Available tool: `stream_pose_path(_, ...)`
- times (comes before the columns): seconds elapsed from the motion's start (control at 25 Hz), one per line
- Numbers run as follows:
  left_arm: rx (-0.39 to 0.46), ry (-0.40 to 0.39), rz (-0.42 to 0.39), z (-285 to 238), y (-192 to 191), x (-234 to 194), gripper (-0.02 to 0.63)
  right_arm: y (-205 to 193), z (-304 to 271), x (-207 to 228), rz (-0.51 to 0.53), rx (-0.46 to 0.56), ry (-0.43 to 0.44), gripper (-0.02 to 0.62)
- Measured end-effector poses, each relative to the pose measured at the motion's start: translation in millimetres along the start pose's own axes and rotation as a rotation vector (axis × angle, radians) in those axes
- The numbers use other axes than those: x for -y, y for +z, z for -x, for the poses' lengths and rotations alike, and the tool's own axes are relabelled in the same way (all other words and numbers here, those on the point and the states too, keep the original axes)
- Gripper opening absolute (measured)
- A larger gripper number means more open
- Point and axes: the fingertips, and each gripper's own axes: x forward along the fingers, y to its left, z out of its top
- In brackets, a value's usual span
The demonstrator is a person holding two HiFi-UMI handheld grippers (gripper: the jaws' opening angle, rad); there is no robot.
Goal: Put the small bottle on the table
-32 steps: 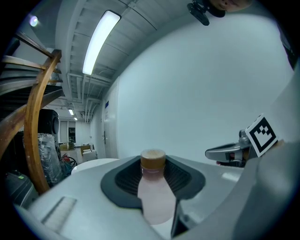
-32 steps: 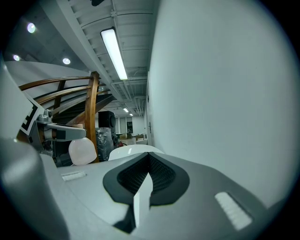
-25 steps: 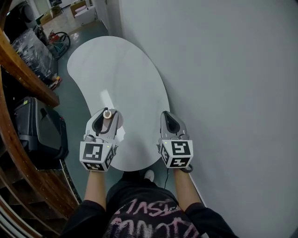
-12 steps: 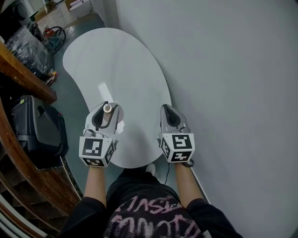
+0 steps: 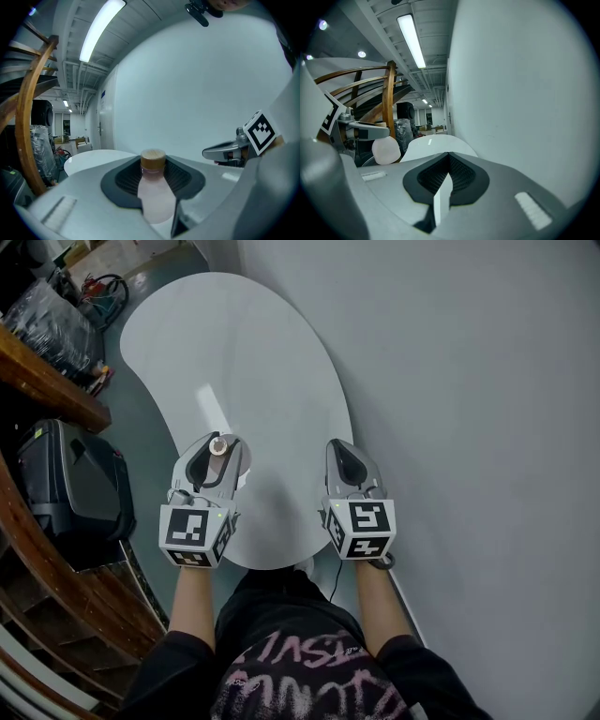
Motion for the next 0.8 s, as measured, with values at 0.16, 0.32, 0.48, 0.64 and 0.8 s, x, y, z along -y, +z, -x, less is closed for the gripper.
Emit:
stream_pose_path(0.16,-0.009,-0.001,0.009,-5.0,-7.1,-0.7,0.144,-6.3,-5.3,0.7,0.000,-0.013,0.003,0.009)
stream_pose_path(0.32,-0.021,-0.007,0.019,-10.7,-16.2,-1.1,0.144,-13.5,-9.9,-0.3,-0.001,-0.025,0.003,0.009)
stream_pose_path(0.48,-0.033,-0.012,0.022,-19.7,-23.5,-0.7,0.144,-17.4,-15.3,2.8,-0.005,-0.017,-0.003,0.009)
stream_pose_path(0.64,-0.047,-0.013,0.032,-28.0,-30.7,-0.4,0.145,-28.0,-23.3,6.2,-0.010,-0.049,0.000,0.009)
stream_pose_path(0.8,-0.062,-0.016,0.039,-35.6,-42.1,-0.2,0.144,-38.6,-29.0,9.0,-0.016,-0.066,0.000,0.009)
